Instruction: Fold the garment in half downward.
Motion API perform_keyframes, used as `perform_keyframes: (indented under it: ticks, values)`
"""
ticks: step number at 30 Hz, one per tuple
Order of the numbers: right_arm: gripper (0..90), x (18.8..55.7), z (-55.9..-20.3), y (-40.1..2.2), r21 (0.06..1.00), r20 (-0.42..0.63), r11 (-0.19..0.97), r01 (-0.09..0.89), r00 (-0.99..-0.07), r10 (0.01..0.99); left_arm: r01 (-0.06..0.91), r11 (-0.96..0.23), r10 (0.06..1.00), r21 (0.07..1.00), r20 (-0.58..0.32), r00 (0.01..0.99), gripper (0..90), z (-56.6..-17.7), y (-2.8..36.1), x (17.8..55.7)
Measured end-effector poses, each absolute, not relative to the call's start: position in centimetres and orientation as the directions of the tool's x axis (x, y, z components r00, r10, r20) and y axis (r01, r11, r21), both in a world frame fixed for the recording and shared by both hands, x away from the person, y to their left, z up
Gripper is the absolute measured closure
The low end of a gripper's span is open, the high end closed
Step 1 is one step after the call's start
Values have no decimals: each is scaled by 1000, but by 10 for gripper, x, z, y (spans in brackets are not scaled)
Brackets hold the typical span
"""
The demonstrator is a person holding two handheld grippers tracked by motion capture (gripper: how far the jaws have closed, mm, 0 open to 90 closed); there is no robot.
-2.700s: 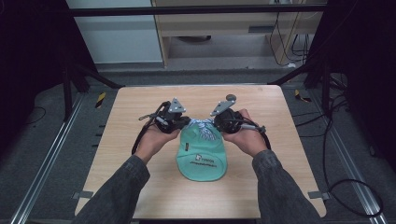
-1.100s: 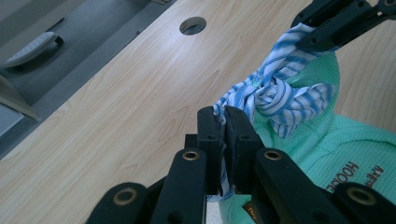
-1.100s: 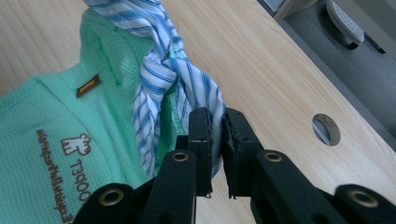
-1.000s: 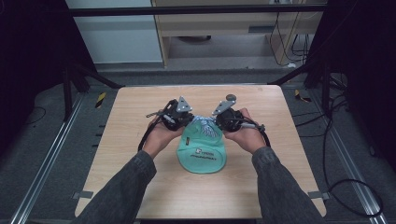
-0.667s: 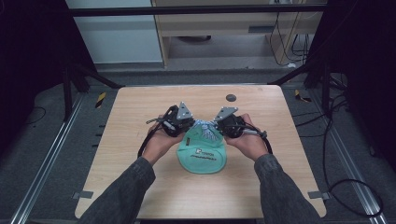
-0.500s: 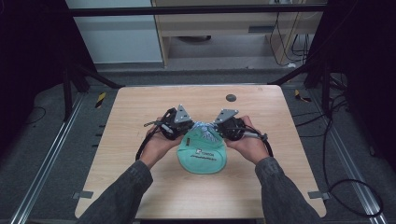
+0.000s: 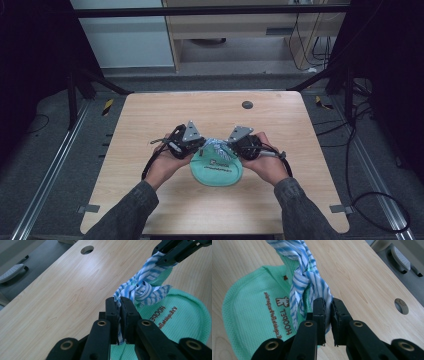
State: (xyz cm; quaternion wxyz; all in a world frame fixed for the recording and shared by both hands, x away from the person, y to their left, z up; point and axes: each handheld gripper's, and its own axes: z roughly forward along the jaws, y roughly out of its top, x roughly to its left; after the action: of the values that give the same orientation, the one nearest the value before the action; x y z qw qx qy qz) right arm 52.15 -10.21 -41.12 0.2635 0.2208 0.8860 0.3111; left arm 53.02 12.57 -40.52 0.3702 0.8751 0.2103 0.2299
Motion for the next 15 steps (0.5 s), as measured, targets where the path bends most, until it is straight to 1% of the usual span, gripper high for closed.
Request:
perform_keyframes:
  ticks: [15]
  values:
    - [822,505,-424,-98,664,-317,716,216,-786,531,214,-633,534,744,219,816,853,-422,132,516]
